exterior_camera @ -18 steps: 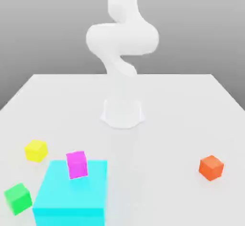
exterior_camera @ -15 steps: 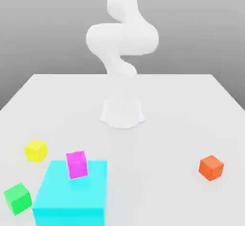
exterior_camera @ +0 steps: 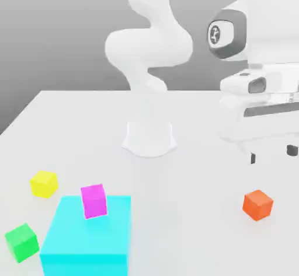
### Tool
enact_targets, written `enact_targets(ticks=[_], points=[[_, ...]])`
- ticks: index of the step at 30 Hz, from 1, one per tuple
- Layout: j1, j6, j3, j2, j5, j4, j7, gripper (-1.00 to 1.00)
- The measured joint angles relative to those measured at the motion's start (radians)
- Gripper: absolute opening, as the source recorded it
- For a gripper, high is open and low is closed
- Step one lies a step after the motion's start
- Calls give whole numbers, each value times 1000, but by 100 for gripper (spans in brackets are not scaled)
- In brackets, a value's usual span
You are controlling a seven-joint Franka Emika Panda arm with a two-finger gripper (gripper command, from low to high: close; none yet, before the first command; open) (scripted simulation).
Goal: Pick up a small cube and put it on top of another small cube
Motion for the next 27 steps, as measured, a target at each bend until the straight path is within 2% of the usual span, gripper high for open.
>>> enact_targets(ticks=[5,10,11,18,24,27], points=[[92,100,3,188,-88,-62,101,0],[220,233,-147,370,-233,-31,215,0],[246,256,-177,398,-253,-25,230,-100],[250,260,-183,402,-259,-24,236,-100],[156,115,-56,208,-79,-69,96,-100],[36,27,-130,118,-43,-68,9,-100]])
